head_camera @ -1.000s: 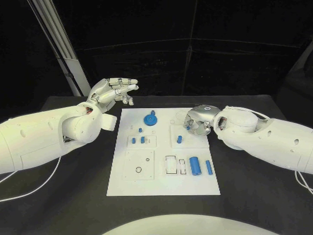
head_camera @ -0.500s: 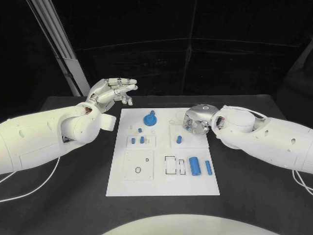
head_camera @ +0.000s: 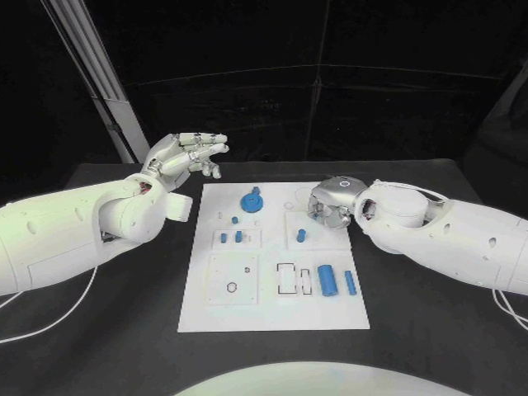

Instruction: Assemble the parts on the task board

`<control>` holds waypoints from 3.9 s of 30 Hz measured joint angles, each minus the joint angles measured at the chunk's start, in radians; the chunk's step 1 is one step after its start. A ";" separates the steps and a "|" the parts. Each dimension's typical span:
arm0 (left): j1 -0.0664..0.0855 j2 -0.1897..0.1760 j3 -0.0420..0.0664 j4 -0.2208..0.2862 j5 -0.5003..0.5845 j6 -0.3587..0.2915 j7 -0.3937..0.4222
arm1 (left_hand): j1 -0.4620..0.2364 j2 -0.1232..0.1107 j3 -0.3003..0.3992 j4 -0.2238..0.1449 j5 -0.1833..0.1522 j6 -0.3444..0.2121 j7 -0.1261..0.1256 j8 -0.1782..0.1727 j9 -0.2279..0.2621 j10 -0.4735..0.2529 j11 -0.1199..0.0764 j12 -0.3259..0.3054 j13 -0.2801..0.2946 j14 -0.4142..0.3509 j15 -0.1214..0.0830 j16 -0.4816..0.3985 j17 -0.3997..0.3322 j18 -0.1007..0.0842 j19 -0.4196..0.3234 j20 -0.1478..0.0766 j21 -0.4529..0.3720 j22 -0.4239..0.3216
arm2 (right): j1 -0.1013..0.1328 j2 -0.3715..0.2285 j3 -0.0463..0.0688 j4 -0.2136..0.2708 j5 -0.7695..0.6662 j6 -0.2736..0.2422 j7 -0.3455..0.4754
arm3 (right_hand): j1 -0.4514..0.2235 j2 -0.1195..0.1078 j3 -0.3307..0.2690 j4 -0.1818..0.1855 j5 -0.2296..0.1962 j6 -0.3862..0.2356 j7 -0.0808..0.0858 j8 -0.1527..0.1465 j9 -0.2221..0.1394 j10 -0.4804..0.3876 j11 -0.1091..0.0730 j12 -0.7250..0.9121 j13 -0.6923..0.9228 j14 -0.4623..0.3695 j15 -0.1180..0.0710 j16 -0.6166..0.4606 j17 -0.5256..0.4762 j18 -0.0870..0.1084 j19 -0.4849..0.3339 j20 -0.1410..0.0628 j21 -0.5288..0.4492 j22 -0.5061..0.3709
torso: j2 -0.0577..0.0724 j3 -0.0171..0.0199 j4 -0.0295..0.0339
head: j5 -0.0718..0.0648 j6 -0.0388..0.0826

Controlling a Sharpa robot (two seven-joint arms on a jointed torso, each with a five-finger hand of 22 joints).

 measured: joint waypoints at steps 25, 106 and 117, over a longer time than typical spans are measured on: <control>0.000 -0.008 0.000 -0.008 0.001 0.000 -0.003 | 0.000 0.000 0.000 0.000 0.000 0.000 0.000 0.000 0.000 0.000 0.000 0.000 0.000 0.000 0.000 0.000 -0.002 0.000 0.000 0.000 0.000 -0.002 | -0.005 -0.130 0.007 0.169 0.125 -0.168 0.048 | -0.004 0.004 0.003 -0.003 0.000 -0.005 0.002 -0.006 0.000 -0.004 0.004 -0.006 -0.002 0.000 0.000 0.016 0.008 0.000 0.000 0.000 0.015 0.011 | 0.000 0.0008 0.0003 | -0.004 0.005; 0.000 0.018 0.000 -0.001 0.002 0.013 -0.016 | 0.000 0.000 -0.003 -0.003 0.000 0.000 0.000 0.004 0.000 -0.007 0.000 0.004 -0.002 0.000 0.000 0.000 -0.005 0.000 0.000 0.000 -0.004 -0.004 | -0.113 0.163 -0.003 0.164 0.059 0.009 0.031 | -0.012 0.012 0.002 -0.002 0.000 -0.009 0.006 -0.014 -0.004 -0.008 0.008 -0.018 -0.004 0.000 0.000 0.023 0.008 0.000 -0.004 0.004 0.015 0.011 | 0.002 -0.0001 0.0006 | 0.084 -0.050; 0.000 0.018 0.000 -0.004 0.002 0.015 -0.019 | 0.000 0.000 -0.003 -0.003 0.000 0.000 0.000 0.004 0.000 -0.007 0.000 0.004 -0.001 0.000 0.000 0.000 -0.006 0.000 0.000 0.000 -0.004 -0.004 | -0.114 0.161 -0.005 0.173 0.034 0.011 0.024 | -0.016 0.016 0.000 0.000 0.000 -0.009 0.006 -0.015 -0.004 -0.008 0.008 -0.018 -0.004 0.000 0.000 0.027 0.008 0.000 -0.004 0.004 0.019 0.013 | 0.001 0.0001 0.0006 | 0.085 -0.052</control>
